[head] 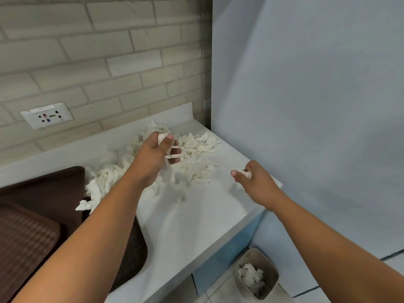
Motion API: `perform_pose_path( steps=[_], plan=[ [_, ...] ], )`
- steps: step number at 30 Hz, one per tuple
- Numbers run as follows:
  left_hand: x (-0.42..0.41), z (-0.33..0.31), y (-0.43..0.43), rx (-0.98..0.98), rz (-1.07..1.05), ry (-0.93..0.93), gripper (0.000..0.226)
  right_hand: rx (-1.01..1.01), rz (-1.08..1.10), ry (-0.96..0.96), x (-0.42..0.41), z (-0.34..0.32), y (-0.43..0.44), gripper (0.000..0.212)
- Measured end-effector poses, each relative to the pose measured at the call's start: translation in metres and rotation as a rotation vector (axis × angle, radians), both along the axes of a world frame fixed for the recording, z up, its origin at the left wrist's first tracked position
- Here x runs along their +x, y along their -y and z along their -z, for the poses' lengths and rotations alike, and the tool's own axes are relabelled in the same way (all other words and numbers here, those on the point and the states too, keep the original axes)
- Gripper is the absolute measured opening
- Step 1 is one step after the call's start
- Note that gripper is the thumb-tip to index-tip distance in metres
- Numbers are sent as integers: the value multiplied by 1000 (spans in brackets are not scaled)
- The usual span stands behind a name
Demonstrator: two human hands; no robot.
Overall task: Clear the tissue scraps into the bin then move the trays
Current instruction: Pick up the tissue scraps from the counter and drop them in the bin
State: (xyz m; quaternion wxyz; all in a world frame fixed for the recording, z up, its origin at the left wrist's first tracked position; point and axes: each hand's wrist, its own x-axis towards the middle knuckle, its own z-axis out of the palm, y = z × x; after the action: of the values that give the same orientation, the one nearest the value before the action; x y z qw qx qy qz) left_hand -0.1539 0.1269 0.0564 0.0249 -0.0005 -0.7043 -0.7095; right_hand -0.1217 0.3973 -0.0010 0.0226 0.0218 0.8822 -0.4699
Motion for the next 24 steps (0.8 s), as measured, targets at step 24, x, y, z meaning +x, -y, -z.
perform_pose_path(
  steps=[24],
  plan=[
    [93,275,-281,-125,360,687,33,-559,447,402,119,226,-191,30]
  ],
)
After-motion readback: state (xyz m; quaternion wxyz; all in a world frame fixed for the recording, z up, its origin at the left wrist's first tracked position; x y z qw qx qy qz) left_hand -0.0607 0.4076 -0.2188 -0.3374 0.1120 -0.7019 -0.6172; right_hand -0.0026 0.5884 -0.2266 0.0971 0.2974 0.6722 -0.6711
